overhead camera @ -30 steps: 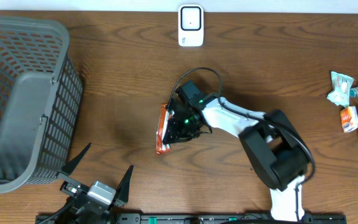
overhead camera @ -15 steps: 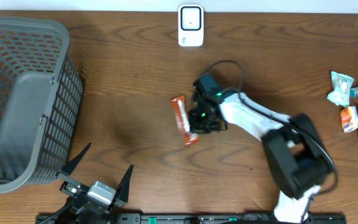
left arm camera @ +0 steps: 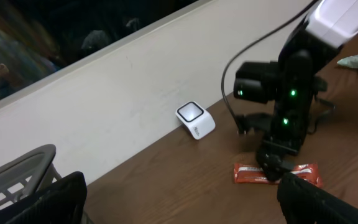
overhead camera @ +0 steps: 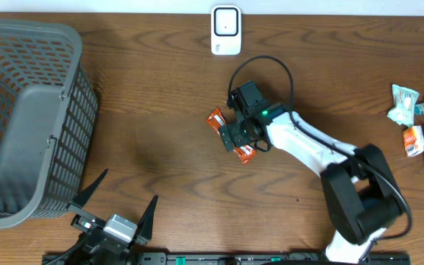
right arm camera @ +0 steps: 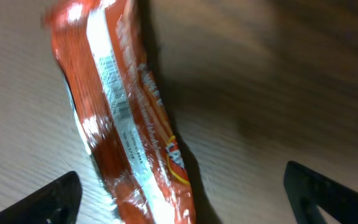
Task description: Scan the item barcode
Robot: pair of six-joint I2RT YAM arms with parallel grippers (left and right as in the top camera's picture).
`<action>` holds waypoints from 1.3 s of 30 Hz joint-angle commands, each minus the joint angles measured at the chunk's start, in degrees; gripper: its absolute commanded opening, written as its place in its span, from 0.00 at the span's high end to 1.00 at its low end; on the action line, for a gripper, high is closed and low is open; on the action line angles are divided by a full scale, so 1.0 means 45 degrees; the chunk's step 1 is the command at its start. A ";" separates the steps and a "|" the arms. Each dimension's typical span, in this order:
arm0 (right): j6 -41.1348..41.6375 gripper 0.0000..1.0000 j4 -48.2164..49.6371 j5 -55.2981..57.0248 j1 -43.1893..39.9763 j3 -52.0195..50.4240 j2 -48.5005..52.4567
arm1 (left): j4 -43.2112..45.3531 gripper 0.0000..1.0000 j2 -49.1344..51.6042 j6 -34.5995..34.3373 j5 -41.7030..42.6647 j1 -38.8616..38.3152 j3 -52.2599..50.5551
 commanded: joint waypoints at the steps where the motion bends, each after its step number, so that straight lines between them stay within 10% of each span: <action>1: -0.2307 0.17 0.0257 -0.1491 -0.0525 -0.0087 0.0962 | 0.0010 0.02 -0.0092 0.0126 -0.0019 -0.0049 -0.0029; 5: -0.3288 0.37 -0.0126 -0.2987 -0.0767 -0.0087 0.1758 | 0.0010 0.02 -0.0092 0.0126 -0.0024 -0.0049 -0.0029; 7: -0.3337 0.89 -0.0525 -0.2098 -0.0758 -0.0087 0.2302 | 0.0010 0.02 -0.0092 0.0126 -0.0024 -0.0049 -0.0029; 8: -0.3254 0.99 -0.0670 -0.1744 -0.0758 -0.0087 0.2569 | 0.0010 0.02 -0.0092 0.0126 -0.0019 -0.0049 -0.0029; 15: -0.1700 0.99 -0.0418 0.0393 -0.0952 0.0301 0.1855 | 0.0015 0.02 -0.0092 0.0126 -0.0019 -0.0049 -0.0029; 24: -0.3390 0.99 -0.0063 0.0709 -0.0568 0.0359 -0.2569 | 0.0015 0.02 -0.0092 0.0126 -0.0019 -0.0049 -0.0029; 34: -0.6581 0.99 0.2953 0.0831 -0.0573 0.0325 -0.2302 | 0.0015 0.02 -0.0092 0.0126 -0.0019 -0.0049 -0.0029; 39: -0.4692 0.99 0.3740 -0.3512 -0.1239 0.0330 -0.2186 | 0.0015 0.02 -0.0092 0.0126 -0.0019 -0.0049 -0.0029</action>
